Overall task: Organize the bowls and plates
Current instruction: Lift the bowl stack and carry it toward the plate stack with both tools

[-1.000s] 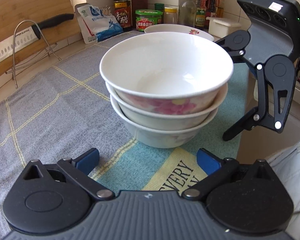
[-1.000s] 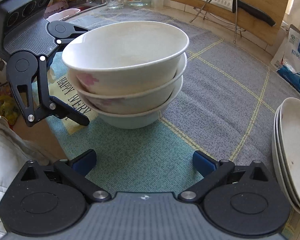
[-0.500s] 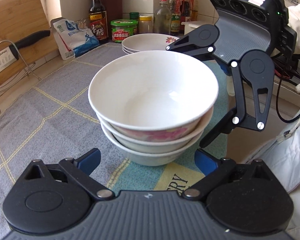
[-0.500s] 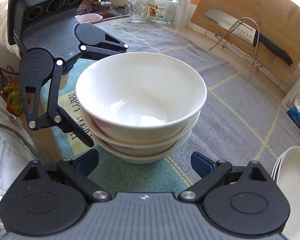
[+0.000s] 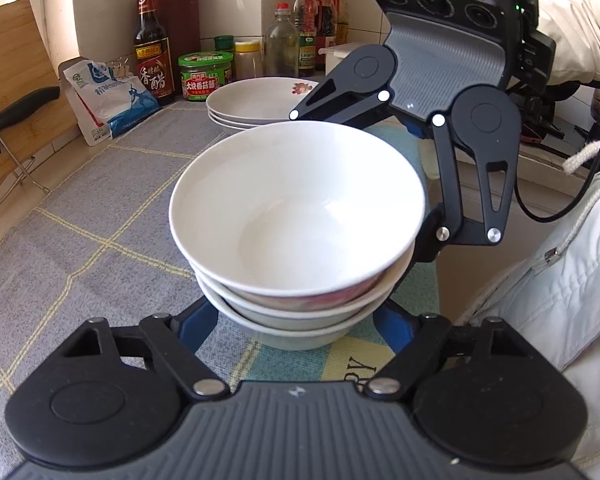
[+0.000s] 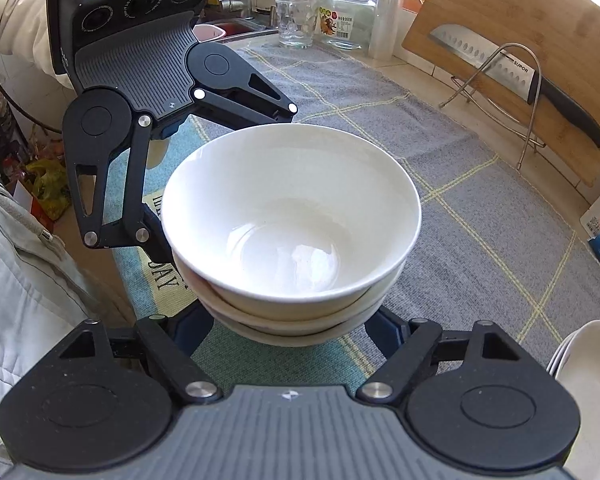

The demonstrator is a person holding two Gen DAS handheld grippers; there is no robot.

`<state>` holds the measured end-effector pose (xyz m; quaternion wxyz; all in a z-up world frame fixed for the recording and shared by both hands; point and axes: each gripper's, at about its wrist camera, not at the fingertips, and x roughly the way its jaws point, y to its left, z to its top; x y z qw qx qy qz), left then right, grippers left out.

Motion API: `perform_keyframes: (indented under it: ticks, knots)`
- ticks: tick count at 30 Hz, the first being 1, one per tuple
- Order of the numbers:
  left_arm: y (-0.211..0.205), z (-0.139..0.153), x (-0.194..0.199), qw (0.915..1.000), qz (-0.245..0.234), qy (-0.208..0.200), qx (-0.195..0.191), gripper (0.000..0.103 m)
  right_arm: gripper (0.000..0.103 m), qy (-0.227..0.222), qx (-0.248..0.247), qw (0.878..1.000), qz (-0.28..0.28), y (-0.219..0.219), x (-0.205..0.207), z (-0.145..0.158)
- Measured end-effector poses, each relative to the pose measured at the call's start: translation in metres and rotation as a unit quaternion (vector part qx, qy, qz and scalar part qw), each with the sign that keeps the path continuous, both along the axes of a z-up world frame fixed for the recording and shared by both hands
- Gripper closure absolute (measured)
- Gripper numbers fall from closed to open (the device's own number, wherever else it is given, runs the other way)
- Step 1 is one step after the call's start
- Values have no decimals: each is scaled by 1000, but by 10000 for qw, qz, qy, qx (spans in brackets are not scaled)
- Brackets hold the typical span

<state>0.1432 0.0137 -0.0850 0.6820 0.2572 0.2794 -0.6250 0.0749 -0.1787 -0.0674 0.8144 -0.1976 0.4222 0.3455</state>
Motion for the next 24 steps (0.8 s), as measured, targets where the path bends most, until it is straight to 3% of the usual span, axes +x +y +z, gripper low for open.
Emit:
perform_keyframes:
  ticks: [24]
  knots:
    - [-9,9,5,9997,-146,25,219,18,17,196,109,9997,-81,-4,5,3]
